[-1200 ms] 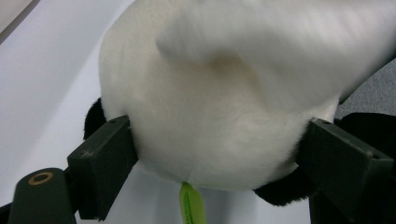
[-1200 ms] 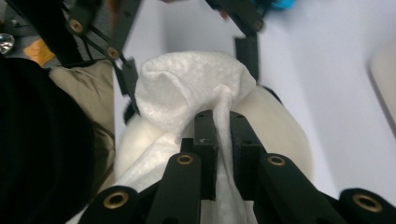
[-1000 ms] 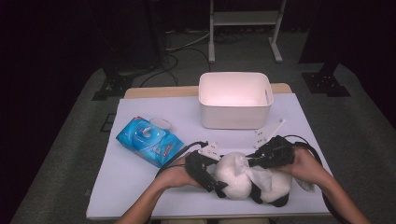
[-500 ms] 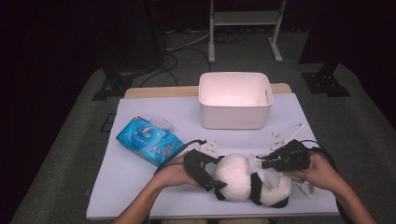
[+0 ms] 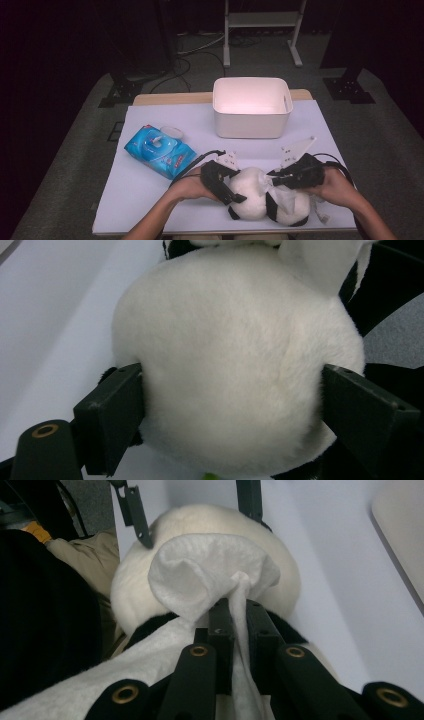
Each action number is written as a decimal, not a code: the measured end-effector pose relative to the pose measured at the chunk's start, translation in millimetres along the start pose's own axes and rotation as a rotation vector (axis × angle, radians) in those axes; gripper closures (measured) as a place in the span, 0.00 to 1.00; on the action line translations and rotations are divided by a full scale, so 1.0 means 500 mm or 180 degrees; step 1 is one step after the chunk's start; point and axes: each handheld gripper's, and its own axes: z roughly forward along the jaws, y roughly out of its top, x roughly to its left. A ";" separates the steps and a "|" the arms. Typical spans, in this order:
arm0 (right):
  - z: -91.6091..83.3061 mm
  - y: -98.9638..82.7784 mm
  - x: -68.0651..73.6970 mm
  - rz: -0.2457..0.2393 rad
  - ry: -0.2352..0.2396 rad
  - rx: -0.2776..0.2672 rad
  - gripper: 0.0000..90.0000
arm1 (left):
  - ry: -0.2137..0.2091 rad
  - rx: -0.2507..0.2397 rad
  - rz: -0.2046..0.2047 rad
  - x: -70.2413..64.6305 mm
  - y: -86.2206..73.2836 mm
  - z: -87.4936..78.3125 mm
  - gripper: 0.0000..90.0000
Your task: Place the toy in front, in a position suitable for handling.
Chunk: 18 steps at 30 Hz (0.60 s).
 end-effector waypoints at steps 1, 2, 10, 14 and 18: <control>0.007 0.008 -0.001 -0.0036 0.0014 0.0020 0.92 | 0.0023 -0.0003 0.0039 -0.003 0.001 -0.001 0.16; 0.015 0.017 -0.002 -0.0059 0.0034 0.0035 0.92 | 0.0030 -0.0006 0.0041 -0.005 0.001 -0.001 0.16; 0.064 0.077 -0.019 -0.0164 0.0178 0.0111 0.92 | 0.0048 -0.0021 0.0054 -0.007 -0.005 -0.003 0.16; 0.078 0.093 -0.022 -0.0190 0.0212 0.0120 0.92 | 0.0055 -0.0017 0.0067 -0.008 -0.005 -0.003 0.16; 0.089 0.105 -0.022 -0.0214 0.0245 0.0175 0.92 | 0.0045 -0.0016 0.0053 -0.007 -0.009 -0.004 0.16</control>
